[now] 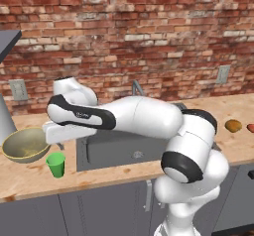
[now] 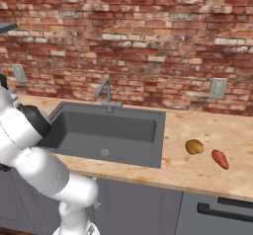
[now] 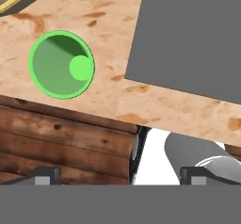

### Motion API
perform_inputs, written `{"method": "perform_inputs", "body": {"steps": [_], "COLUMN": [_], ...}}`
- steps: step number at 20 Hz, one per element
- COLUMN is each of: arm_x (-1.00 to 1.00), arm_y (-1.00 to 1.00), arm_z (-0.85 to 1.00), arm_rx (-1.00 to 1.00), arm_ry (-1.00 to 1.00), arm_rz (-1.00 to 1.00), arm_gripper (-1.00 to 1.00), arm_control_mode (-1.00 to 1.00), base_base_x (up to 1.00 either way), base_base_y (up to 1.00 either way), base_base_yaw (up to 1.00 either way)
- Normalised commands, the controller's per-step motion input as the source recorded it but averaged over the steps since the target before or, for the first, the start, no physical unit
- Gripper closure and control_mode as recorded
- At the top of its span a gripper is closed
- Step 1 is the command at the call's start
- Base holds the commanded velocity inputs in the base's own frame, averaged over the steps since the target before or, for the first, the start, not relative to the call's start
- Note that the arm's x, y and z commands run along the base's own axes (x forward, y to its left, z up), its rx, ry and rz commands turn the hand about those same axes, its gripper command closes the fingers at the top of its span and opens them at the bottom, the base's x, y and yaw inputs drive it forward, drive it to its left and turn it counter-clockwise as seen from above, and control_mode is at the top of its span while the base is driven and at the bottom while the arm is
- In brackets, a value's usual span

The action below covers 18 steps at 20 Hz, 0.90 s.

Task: Remove the potato and sweet potato from the sink. Then move the bowl and cup from the counter to the sink for washing.

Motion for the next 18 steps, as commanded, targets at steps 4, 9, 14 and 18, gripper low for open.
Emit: {"method": "perform_inputs", "body": {"steps": [4,9,14,18], "arm_x": [0.14,0.06,0.0,0.0], "arm_y": [0.0,0.0,0.02,0.02], "arm_z": [-0.13,-0.12,-0.13,-0.15], "arm_rx": [0.0,0.0,0.0,0.0], "arm_ry": [0.02,0.0,0.0,0.0], "arm_rz": [0.0,0.0,0.0,0.0], "arm_gripper": [-1.0,-1.0,-1.0,-1.0], "arm_control_mode": [-1.0,-1.0,-1.0,-1.0], "base_base_x": [0.0,0.0,0.0,0.0], "base_base_y": [0.0,0.0,0.0,0.0], "base_base_yaw": [0.0,0.0,0.0,0.0]}}
